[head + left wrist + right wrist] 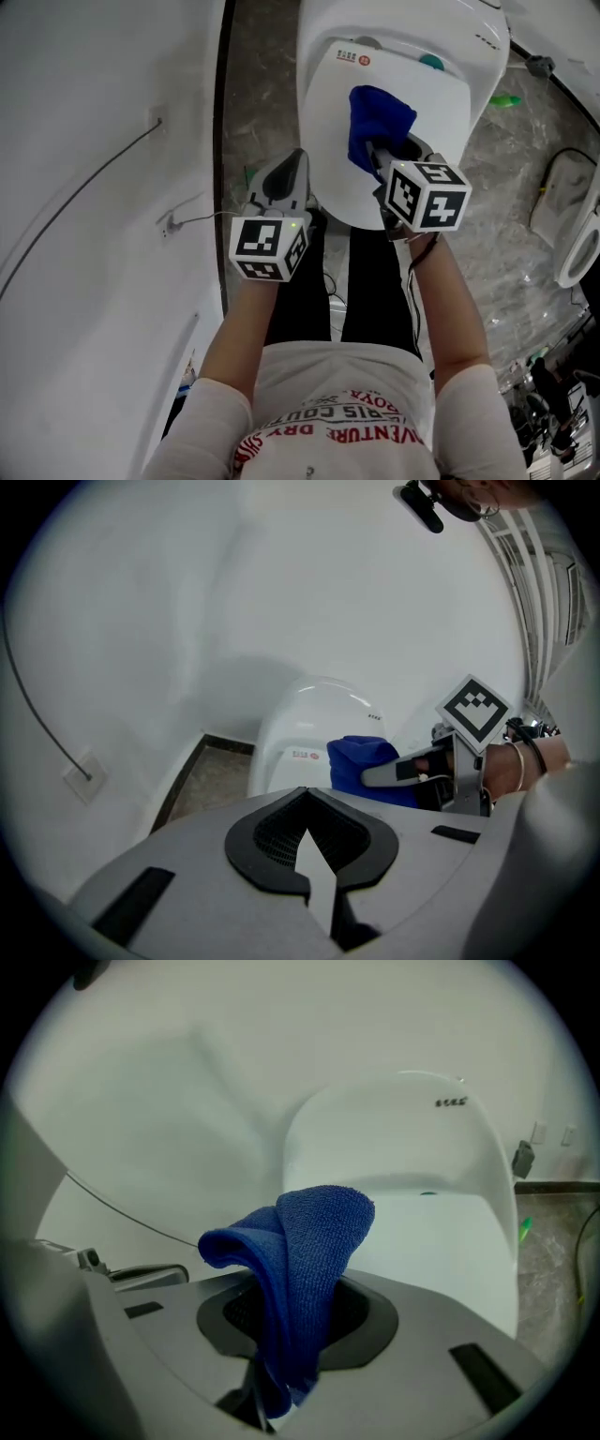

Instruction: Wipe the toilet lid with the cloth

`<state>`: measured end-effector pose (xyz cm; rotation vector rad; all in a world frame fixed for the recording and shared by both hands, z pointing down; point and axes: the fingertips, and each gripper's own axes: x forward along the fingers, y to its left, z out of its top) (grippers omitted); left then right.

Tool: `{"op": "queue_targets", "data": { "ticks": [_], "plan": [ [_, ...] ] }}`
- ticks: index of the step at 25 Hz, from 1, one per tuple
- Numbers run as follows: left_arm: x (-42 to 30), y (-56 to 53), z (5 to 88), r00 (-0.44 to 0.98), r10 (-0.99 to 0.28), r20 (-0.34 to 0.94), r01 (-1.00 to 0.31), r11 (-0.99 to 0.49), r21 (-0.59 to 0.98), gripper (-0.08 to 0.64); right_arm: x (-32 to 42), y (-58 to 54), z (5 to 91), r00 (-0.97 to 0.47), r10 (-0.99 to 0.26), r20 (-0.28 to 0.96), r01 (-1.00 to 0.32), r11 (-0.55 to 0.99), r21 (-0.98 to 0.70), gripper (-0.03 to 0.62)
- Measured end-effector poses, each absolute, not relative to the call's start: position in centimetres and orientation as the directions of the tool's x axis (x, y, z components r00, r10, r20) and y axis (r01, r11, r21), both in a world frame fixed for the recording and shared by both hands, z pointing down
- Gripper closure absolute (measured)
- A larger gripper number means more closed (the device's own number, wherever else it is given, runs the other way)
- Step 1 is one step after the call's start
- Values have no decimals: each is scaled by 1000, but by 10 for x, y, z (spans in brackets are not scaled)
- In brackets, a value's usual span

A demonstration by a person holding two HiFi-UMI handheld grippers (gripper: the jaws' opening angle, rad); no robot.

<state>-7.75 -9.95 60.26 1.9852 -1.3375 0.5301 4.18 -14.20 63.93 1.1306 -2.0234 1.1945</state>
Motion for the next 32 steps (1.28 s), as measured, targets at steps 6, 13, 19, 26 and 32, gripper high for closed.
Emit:
{"op": "queue_targets", "data": {
  "ticks": [6, 13, 19, 26, 32],
  "plan": [
    [-154, -81, 607, 362, -643, 674, -931, -219, 291, 554, -57, -117, 666, -572, -314, 758, -819, 265, -509, 494],
    [-195, -67, 632, 354, -623, 698, -934, -198, 298, 554, -85, -110, 708, -519, -286, 806, -853, 240, -464, 494],
    [-183, -62, 643, 398, -591, 702, -917, -233, 324, 554, -63, -104, 719, -480, -301, 824, -877, 189, -442, 494],
    [-138, -65, 637, 449, -576, 683, -894, -283, 349, 554, -22, -93, 712, -471, -314, 825, -882, 171, -438, 494],
    [-98, -61, 628, 468, -569, 676, -884, -311, 350, 554, 29, -85, 706, -436, -340, 833, -900, 155, -408, 494]
  ]
}}
